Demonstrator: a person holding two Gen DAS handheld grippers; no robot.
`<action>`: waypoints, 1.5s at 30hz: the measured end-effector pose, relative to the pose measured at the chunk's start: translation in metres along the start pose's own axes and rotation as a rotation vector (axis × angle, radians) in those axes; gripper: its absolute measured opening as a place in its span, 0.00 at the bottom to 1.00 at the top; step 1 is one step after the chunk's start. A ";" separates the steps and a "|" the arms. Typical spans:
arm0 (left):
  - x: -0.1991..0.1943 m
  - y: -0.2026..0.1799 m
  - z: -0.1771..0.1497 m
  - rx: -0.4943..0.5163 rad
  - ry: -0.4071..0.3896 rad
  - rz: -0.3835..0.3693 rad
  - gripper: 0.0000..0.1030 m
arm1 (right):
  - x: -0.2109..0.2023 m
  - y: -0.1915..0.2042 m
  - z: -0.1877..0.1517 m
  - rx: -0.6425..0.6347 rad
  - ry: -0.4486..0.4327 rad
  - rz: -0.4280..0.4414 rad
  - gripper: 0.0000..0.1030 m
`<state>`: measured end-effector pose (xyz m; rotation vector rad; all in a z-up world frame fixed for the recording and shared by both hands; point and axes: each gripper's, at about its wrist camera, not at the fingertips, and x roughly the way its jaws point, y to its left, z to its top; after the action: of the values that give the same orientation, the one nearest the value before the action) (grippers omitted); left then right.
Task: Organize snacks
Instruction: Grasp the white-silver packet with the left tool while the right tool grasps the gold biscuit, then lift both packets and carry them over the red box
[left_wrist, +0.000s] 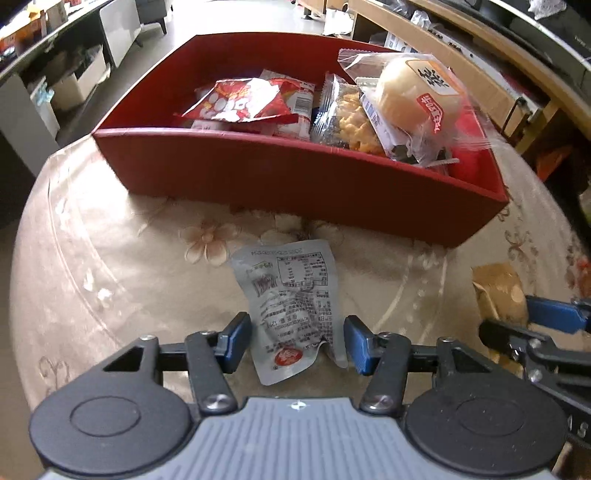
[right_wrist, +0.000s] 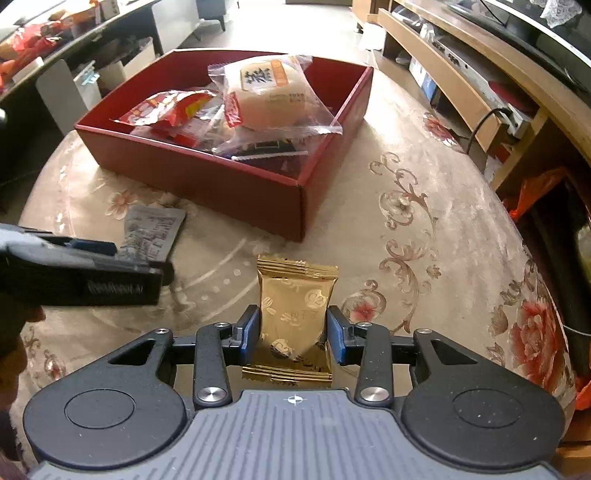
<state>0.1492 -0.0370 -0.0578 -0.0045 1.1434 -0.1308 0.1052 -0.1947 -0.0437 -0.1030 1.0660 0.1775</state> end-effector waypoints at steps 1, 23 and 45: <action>-0.002 0.002 -0.003 -0.003 0.003 -0.005 0.53 | -0.002 0.001 0.000 -0.002 -0.005 0.007 0.45; -0.057 0.017 -0.039 -0.025 -0.078 -0.091 0.53 | -0.020 0.021 -0.008 -0.019 -0.053 0.051 0.45; -0.083 0.014 -0.029 -0.005 -0.201 -0.077 0.53 | -0.042 0.027 0.000 0.025 -0.156 0.074 0.45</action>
<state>0.0905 -0.0126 0.0040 -0.0654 0.9427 -0.1917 0.0804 -0.1723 -0.0071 -0.0269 0.9171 0.2349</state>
